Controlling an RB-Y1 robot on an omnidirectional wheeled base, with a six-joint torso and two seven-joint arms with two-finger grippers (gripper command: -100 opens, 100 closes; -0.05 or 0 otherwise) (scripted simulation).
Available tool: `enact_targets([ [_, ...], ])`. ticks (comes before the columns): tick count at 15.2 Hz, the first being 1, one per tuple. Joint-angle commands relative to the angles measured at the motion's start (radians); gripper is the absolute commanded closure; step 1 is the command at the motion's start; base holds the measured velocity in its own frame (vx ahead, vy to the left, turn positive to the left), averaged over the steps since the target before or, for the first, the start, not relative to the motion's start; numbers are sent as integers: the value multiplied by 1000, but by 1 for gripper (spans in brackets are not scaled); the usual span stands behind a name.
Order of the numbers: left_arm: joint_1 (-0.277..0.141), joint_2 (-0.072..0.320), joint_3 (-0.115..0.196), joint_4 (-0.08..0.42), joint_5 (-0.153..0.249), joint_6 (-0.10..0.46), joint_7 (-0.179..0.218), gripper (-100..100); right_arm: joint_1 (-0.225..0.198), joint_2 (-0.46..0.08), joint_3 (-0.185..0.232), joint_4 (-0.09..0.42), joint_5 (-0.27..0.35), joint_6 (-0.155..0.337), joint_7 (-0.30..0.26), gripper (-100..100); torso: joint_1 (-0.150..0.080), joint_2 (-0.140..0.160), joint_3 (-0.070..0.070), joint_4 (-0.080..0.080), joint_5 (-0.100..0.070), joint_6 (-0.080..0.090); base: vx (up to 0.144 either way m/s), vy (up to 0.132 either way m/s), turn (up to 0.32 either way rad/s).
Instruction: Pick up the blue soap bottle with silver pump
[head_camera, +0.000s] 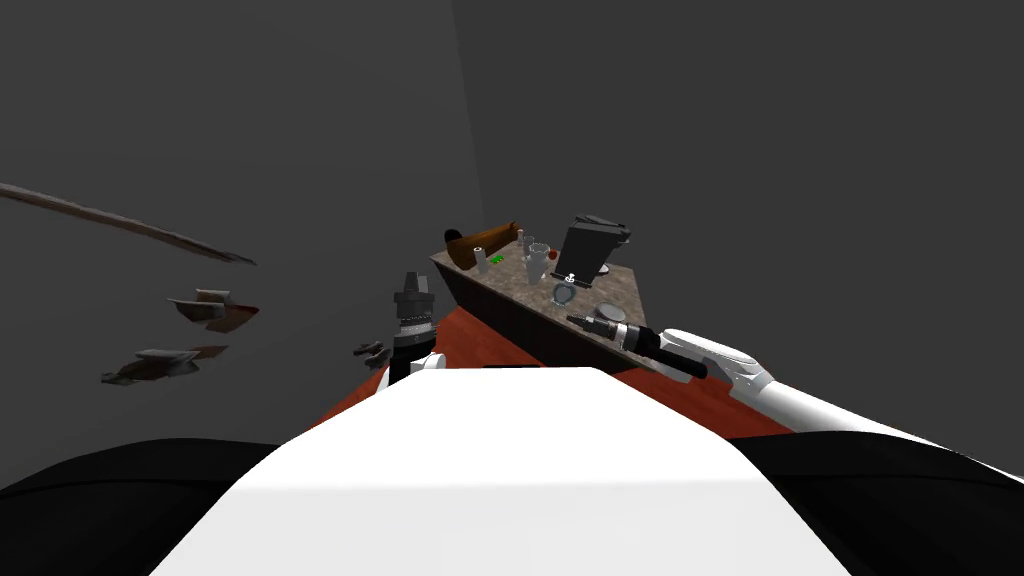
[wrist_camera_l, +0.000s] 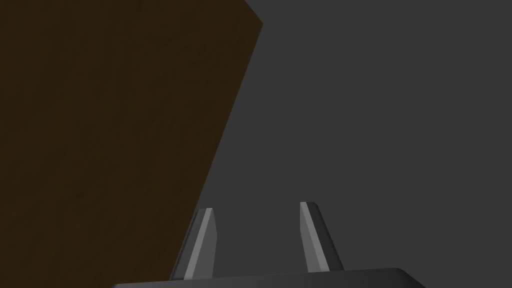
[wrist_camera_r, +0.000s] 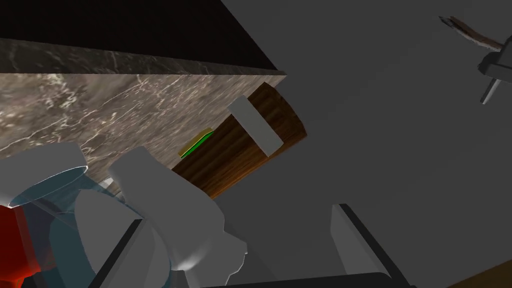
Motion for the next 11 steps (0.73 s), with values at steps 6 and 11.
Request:
enact_targets([
  [6,0,0,0,0,0,0,0,0,-5,-139,21,59,25,-26,-13,-100,0,0,0,0,0,0,15,-1,112],
  [11,0,0,0,0,0,0,0,0,-13,-251,41,110,48,-46,-26,-100,1,0,0,0,0,0,15,1,124],
])
